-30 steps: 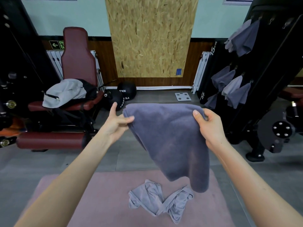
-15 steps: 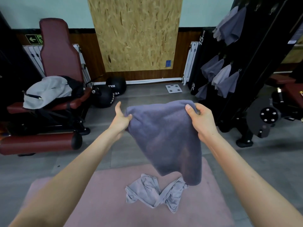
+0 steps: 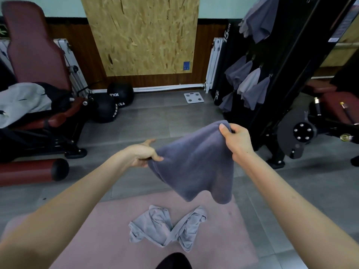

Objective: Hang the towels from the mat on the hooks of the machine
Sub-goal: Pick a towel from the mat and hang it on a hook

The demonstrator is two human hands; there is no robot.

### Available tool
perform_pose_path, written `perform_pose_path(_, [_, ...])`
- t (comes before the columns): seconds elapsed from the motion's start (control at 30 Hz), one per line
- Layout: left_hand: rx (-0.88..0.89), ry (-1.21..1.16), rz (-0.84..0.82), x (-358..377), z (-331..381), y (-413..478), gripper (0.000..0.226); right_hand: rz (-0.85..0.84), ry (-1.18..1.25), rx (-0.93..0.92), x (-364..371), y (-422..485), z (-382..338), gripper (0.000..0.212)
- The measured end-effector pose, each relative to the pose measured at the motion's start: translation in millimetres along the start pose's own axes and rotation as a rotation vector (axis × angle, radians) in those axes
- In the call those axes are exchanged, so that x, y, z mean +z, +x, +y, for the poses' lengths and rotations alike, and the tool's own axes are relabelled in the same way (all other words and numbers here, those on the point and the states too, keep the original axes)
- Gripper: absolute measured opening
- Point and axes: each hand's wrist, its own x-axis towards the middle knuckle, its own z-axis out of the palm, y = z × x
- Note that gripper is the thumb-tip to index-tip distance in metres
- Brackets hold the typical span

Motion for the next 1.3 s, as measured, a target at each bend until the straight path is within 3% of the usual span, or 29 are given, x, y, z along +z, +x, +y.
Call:
perform_pose_path(0.1, [0.042, -0.357, 0.090, 12, 18, 30, 0.058, 0.050, -0.029, -0.009, -16, 36, 11, 0.024])
perform_pose_path(0.17, [0.139, -0.432, 0.146, 20, 30, 49, 0.050, 0.075, -0.075, -0.017, -21, 59, 20, 0.025])
perform_pose_path(0.27, [0.326, -0.261, 0.243, 25, 48, 84, 0.040, 0.099, -0.233, -0.034, -22, 95, 27, 0.028])
perform_pose_path(0.37, [0.482, 0.077, 0.319, 25, 76, 121, 0.040, 0.114, -0.361, -0.034, -16, 134, 31, 0.032])
perform_pose_path(0.47, [0.506, 0.236, 0.331, 23, 116, 166, 0.050, 0.101, -0.347, -0.001, -4, 191, 39, 0.035])
perform_pose_path(0.57, [0.401, 0.213, 0.320, 15, 160, 236, 0.061, 0.060, -0.266, 0.193, 15, 266, 49, 0.038])
perform_pose_path(0.63, [0.249, 0.038, 0.227, 3, 195, 291, 0.074, -0.007, -0.169, 0.319, 30, 319, 46, 0.035])
perform_pose_path(0.7, [0.149, -0.019, 0.015, -13, 237, 345, 0.083, -0.097, -0.069, 0.422, 41, 372, 37, 0.031])
perform_pose_path(0.83, [0.255, 0.651, -0.323, -48, 325, 439, 0.081, -0.238, 0.063, 0.582, 52, 477, 28, 0.039])
perform_pose_path(0.93, [0.380, 0.937, -0.350, -58, 387, 502, 0.069, -0.257, 0.050, 0.636, 57, 544, 18, 0.081])
perform_pose_path(1.03, [0.529, 1.031, -0.280, -51, 436, 547, 0.040, -0.126, 0.036, 0.583, 64, 588, 0, 0.059])
perform_pose_path(1.13, [0.579, 1.001, -0.252, -43, 490, 597, 0.022, 0.125, -0.159, 0.363, 66, 645, -4, 0.059])
perform_pose_path(1.23, [0.570, 0.855, -0.266, -34, 541, 639, 0.024, 0.230, -0.514, 0.173, 55, 695, -13, 0.043])
perform_pose_path(1.3, [0.550, 0.713, -0.233, -25, 572, 664, 0.030, 0.292, -0.530, 0.137, 45, 726, -18, 0.034])
